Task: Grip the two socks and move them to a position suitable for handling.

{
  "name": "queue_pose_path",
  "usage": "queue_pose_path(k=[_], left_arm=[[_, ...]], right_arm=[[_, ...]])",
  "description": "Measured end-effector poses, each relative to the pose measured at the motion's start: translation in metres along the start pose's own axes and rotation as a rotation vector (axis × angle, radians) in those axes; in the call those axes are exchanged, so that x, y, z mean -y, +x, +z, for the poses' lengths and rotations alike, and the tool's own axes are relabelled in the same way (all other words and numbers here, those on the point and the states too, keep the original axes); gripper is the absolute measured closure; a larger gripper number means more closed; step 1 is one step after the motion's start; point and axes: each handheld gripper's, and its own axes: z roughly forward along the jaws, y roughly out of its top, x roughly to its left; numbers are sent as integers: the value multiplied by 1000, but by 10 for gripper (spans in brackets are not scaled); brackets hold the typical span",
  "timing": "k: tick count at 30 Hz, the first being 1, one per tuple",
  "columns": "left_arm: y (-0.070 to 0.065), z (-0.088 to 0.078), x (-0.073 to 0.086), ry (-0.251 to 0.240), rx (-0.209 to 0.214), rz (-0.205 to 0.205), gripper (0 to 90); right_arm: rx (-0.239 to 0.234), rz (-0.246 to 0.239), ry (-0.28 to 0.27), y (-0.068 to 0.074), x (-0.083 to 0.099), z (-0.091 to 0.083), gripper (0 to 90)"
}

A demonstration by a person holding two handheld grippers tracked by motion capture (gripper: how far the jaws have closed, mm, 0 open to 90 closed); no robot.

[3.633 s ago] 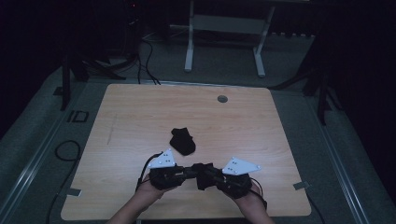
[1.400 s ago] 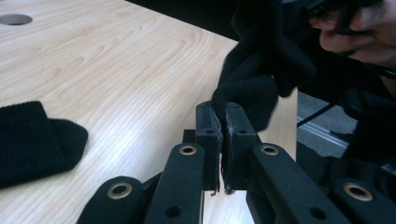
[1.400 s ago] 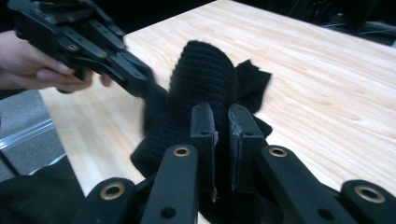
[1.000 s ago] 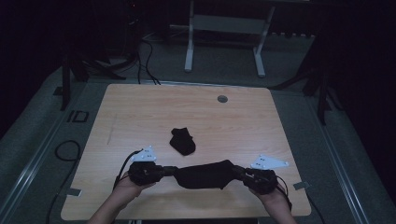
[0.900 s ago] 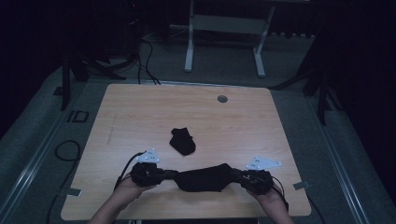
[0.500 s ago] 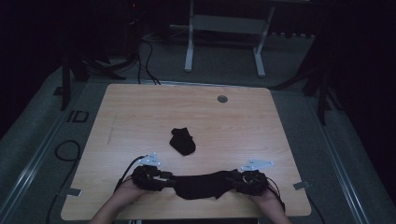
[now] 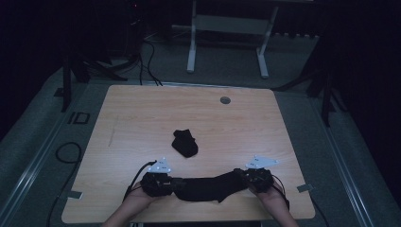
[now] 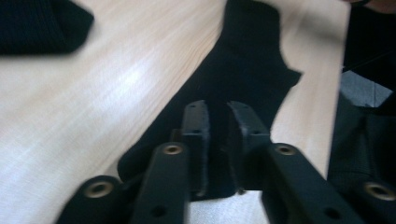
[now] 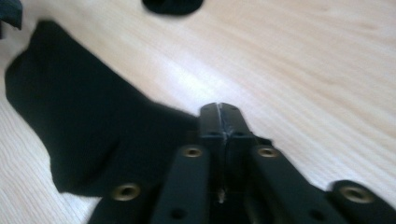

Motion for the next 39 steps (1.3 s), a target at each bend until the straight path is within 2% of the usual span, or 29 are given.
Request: queue_pose_path(k=[2, 4, 7, 10, 13, 15, 21, 26, 31, 35, 39], left_arm=[[4, 5, 3, 24, -32, -18, 839], [6, 7, 6, 53, -58, 4, 844], [11, 6, 8, 63, -79, 7, 864], [16, 7, 9, 60, -90, 5, 864], [19, 9, 7, 54, -91, 6, 864], [18, 10, 7, 55, -85, 11, 864], [10, 13, 11, 44, -60, 16, 864], [9, 13, 11, 48, -53, 19, 864], [11, 13, 12, 39, -39, 8, 855], [9, 11, 12, 37, -15, 20, 769], [6, 0, 11, -14, -24, 27, 559]], right_arm=[[5, -19, 26, 0, 4, 7, 898], [22, -27, 55, -2, 9, 12, 898], [34, -8, 88, -8, 17, 15, 898], [15, 16, 80, -11, 22, 13, 897], [21, 13, 81, -8, 26, 9, 897], [14, 31, 78, -7, 30, 6, 896], [9, 64, 55, -4, 43, -4, 895], [11, 70, 60, -4, 43, -5, 887], [-4, 81, 55, -4, 43, -5, 839], [-15, 93, 64, -1, 40, -6, 791], [-41, 74, 7, 3, 19, -14, 734]])
